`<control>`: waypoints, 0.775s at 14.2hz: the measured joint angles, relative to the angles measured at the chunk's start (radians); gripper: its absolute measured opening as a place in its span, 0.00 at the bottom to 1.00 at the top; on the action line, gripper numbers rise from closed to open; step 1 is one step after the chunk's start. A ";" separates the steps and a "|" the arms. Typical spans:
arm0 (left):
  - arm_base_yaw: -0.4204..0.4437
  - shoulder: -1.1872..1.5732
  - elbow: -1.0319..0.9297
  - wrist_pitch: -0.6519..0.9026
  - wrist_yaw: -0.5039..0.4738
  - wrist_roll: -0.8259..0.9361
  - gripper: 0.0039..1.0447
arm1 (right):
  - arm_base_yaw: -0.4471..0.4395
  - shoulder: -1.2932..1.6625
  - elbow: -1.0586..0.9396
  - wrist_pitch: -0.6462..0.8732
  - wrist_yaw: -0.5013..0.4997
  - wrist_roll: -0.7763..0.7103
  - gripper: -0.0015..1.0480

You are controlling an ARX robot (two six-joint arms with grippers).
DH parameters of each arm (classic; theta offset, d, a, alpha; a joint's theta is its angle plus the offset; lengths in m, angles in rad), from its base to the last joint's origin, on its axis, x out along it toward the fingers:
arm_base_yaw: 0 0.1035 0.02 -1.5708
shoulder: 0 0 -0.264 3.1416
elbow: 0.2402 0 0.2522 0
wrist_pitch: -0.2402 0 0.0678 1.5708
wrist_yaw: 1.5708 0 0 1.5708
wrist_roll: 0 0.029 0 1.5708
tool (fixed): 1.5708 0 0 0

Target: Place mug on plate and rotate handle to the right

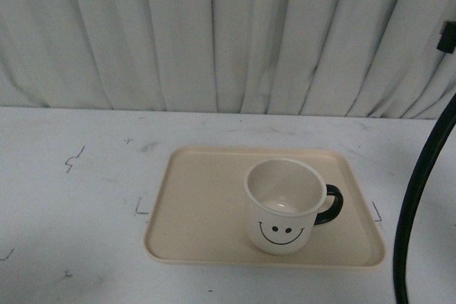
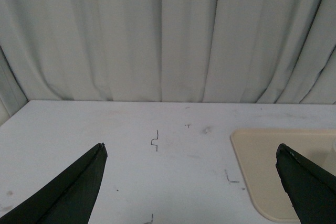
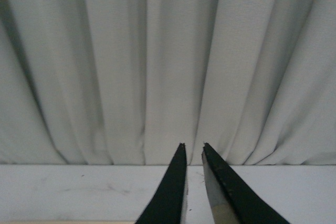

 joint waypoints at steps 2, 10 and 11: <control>0.000 0.000 0.000 0.000 0.000 0.000 0.94 | -0.026 -0.067 -0.135 -0.005 -0.031 0.006 0.02; 0.000 0.000 0.000 0.000 0.000 0.000 0.94 | -0.165 -0.452 -0.428 -0.086 -0.148 0.010 0.02; 0.000 0.000 0.000 0.000 0.000 0.000 0.94 | -0.159 -0.505 -0.452 -0.129 -0.156 0.010 0.02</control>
